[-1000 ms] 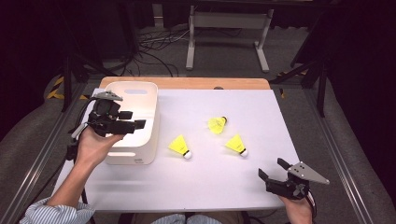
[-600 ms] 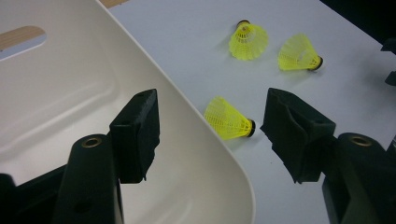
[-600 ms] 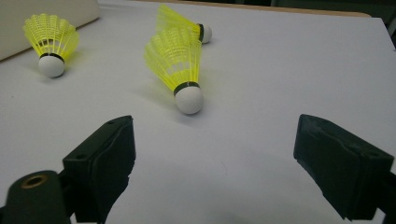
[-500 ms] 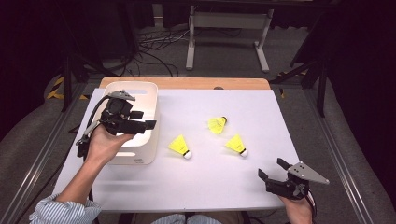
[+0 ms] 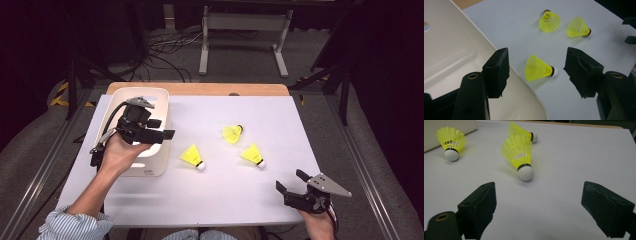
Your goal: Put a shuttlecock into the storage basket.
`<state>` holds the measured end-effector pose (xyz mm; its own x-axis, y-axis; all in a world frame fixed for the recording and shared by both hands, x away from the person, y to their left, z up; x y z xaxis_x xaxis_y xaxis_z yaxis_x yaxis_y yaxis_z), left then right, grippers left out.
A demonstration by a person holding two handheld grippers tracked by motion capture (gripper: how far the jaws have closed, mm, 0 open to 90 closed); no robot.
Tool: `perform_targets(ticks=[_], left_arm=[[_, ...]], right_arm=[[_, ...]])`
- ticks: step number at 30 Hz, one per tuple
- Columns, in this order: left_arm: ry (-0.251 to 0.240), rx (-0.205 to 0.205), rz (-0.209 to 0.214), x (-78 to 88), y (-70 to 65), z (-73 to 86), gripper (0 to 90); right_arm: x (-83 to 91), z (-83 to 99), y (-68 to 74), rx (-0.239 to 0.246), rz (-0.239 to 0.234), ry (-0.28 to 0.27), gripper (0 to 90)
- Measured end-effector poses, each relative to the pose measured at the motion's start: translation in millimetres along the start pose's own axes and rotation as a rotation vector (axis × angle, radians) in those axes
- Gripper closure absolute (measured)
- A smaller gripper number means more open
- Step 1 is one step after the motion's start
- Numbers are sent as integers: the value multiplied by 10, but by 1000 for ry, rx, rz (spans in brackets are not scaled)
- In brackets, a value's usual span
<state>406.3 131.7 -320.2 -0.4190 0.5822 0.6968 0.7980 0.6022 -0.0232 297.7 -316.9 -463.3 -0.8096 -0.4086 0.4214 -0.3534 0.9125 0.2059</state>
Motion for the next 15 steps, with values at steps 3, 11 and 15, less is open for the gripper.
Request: perform_targets(ticks=[3, 11, 15], left_arm=[[4, -1, 11, -41, -17, -21, 368], [25, -36, 19, -164, -55, -79, 385], [33, -40, 28, -233, -68, -100, 384]], right_arm=[[-1, 1, -2, -1, -1, 1, 132], [-1, 2, -1, -1, -5, 2, 132], [-1, 3, -4, -2, -3, 2, 132]])
Point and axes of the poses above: each handheld gripper's, and its own axes: x roughly backward along the jaws, z roughly out of its underside, y roughly to its left, the point moved 3 cm from there along -x, roughly forward along the jaws, and after that the axes turned 11 degrees about -x, right-handed, at the moved point
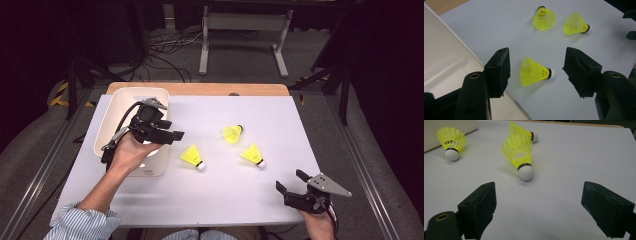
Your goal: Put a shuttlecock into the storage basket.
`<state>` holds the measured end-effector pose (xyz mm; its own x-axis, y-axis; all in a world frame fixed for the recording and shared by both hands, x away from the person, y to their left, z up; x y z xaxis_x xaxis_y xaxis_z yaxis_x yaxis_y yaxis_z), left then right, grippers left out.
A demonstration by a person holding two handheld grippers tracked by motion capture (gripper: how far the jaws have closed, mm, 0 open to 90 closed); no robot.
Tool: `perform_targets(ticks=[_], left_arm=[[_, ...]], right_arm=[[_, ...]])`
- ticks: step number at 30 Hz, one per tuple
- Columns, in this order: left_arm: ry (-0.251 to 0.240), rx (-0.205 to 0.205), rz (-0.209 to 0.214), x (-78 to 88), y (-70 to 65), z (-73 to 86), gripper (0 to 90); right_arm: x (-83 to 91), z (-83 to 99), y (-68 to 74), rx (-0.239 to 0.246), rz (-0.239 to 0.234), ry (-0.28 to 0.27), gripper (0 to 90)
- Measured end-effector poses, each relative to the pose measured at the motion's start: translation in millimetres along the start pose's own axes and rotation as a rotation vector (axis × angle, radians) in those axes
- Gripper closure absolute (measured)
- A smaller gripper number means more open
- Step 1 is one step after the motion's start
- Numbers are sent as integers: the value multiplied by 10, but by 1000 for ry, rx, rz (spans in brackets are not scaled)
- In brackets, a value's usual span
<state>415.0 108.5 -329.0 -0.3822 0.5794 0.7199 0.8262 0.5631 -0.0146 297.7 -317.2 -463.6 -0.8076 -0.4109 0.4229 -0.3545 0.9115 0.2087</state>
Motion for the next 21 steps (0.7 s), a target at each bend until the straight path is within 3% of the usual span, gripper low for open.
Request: perform_targets(ticks=[13, 21], left_arm=[[21, -8, 24, -183, 19, -47, 374], [37, -15, 29, -246, 22, -56, 365]], right_arm=[[-10, -13, 3, -10, 3, -3, 132], [-58, -68, 95, 0, -12, 22, 129]])
Point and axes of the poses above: each handheld gripper's, and its own axes: x roughly backward along the jaws, z roughly out of its underside, y roughly to its left, the point moved 3 cm from there along -x, roughly forward along the jaws, and after that the axes turned 11 degrees about -x, right-handed, at the moved point
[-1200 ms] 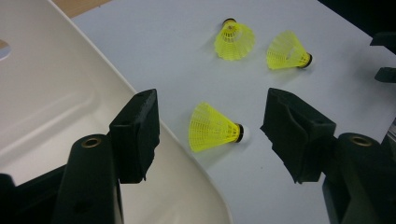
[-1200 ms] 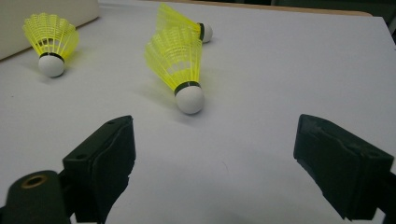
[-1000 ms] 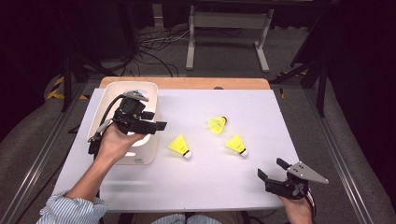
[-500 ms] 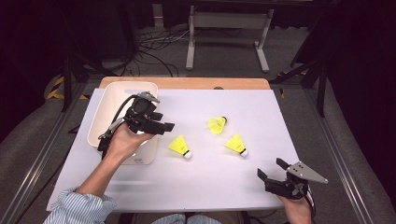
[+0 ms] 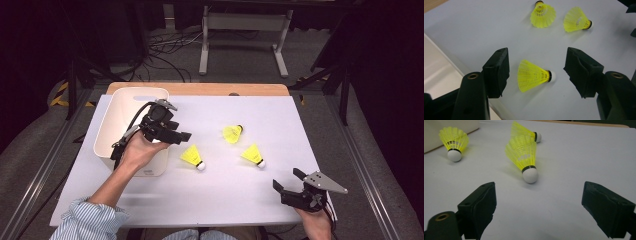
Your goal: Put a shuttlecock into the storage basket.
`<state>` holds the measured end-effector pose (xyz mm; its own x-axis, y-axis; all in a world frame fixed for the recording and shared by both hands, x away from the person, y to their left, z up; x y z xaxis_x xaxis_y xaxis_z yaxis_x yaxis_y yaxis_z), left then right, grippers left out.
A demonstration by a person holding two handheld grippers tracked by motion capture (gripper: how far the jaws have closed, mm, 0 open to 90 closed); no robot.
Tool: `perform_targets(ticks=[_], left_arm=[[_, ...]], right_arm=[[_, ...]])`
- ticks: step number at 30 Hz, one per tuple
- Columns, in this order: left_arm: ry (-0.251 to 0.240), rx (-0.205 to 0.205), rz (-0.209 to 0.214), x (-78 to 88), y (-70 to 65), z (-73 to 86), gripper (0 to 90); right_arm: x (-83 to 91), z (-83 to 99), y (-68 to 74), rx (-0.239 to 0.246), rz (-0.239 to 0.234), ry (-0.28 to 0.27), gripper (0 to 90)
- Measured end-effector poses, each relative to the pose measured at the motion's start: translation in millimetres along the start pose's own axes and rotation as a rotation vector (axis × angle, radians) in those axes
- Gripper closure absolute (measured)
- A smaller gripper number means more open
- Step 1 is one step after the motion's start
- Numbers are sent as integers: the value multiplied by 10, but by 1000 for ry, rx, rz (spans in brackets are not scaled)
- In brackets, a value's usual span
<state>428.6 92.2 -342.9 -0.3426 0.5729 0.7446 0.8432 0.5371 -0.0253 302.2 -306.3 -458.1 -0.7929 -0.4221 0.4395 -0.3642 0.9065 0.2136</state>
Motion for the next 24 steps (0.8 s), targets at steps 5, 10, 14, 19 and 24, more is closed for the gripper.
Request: perform_targets(ticks=[5, 10, 14, 19, 24], left_arm=[[-5, 7, 7, -8, 19, 2, 361], [-2, 12, 13, -30, 21, 7, 361], [2, 14, 16, -36, 27, 10, 362], [11, 20, 14, -55, 35, 23, 362], [20, 17, 11, -60, 50, 42, 362]], right_arm=[[-76, -88, 115, 22, -31, 44, 144], [-175, -181, 208, 33, -59, 79, 158], [-272, -257, 310, 38, -90, 109, 172], [-410, -331, 478, 65, -122, 160, 186], [-564, -348, 608, 68, -143, 221, 201]])
Point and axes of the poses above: each handheld gripper's, and its own axes: x roughly backward along the jaws, z roughly out of its underside, y roughly to its left, the point moved 3 cm from there along -x, roughly forward along the jaws, and after that the axes turned 11 degrees about -x, right-handed, at the moved point
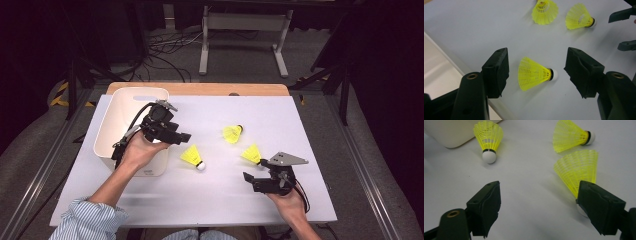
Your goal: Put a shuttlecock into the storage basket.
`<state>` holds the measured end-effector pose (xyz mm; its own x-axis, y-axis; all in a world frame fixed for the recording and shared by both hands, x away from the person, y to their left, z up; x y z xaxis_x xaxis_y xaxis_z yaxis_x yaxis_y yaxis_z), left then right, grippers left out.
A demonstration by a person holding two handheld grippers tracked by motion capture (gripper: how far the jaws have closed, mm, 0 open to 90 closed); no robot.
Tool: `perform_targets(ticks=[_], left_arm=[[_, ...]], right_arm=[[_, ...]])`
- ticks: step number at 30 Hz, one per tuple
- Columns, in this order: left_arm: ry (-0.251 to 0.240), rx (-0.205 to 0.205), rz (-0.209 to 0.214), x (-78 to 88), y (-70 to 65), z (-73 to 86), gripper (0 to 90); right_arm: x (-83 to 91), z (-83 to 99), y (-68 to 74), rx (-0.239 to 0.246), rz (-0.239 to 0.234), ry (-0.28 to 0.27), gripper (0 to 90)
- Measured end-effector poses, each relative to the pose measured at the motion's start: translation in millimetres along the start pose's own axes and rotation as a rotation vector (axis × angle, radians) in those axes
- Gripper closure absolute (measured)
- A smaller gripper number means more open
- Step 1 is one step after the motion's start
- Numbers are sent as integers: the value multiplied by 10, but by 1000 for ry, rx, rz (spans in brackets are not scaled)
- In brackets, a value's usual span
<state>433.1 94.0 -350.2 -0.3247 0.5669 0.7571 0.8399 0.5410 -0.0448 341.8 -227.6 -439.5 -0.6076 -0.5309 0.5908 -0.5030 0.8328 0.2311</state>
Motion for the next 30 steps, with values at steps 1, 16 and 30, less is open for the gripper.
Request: perform_targets(ticks=[1, 16, 30], left_arm=[[-1, 5, 0, -2, 4, 1, 362], [25, 14, -1, -55, 41, -13, 360], [46, 28, 7, -57, 43, -54, 361]], right_arm=[[-31, -8, 21, -1, -5, 13, 207], [-394, -172, 289, 30, -68, 134, 302], [-669, -298, 498, 67, -102, 222, 340]])
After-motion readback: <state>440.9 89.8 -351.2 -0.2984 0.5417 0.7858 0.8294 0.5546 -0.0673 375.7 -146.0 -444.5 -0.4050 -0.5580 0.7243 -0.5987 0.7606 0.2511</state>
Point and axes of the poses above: each handheld gripper's, and its own axes: x roughly backward along the jaws, z roughly out of its underside, y roughly to its left, the point moved 3 cm from there along -x, roughly forward along the jaws, and after that the axes turned 11 degrees about -x, right-handed, at the moved point
